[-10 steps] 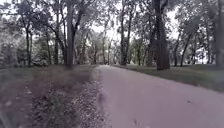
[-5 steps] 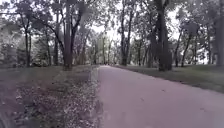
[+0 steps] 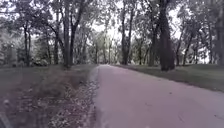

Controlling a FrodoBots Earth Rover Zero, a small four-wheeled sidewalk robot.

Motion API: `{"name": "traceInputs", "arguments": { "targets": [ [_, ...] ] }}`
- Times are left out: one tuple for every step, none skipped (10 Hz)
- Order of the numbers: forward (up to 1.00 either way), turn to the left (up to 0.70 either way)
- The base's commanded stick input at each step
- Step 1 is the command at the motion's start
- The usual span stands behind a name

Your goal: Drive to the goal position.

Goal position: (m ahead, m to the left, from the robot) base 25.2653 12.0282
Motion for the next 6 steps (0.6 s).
{"name": "traceInputs", "arguments": {
  "targets": [
    [0.69,0.02],
    [0.69,0.04],
    [0.68,0.06],
    [0.68,0.02],
    [0.69,0.00],
    [0.69,0.00]
  ]
}}
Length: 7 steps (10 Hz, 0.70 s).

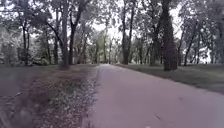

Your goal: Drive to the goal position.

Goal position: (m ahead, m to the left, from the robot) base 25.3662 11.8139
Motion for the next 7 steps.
{"name": "traceInputs", "arguments": {
  "targets": [
    [0.69,0.00],
    [0.68,0.00],
    [0.69,0.00],
    [0.69,0.00],
    [0.69,0.04],
    [0.69,0.14],
    [0.68,0.14]
  ]
}}
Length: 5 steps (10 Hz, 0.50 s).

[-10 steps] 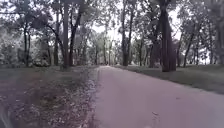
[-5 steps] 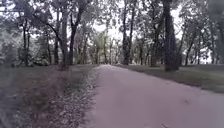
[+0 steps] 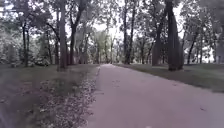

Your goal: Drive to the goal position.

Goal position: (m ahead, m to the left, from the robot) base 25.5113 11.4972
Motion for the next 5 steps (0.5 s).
{"name": "traceInputs", "arguments": {
  "targets": [
    [0.68,0.14],
    [0.68,0.13],
    [0.69,0.07],
    [0.69,0.02],
    [0.68,0.00]
  ]
}}
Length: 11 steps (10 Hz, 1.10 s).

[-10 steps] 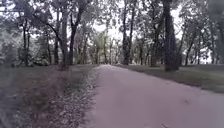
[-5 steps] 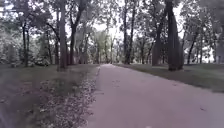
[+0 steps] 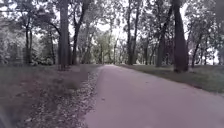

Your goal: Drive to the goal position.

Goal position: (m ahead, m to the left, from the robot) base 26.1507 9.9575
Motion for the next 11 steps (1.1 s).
{"name": "traceInputs", "arguments": {
  "targets": [
    [0.69,0.00],
    [0.69,0.00],
    [0.69,0.01],
    [0.69,0.01],
    [0.69,0.02],
    [0.69,0.06],
    [0.68,0.14],
    [0.69,0.14],
    [0.69,0.11],
    [0.69,0.08],
    [0.68,0.03]
  ]
}}
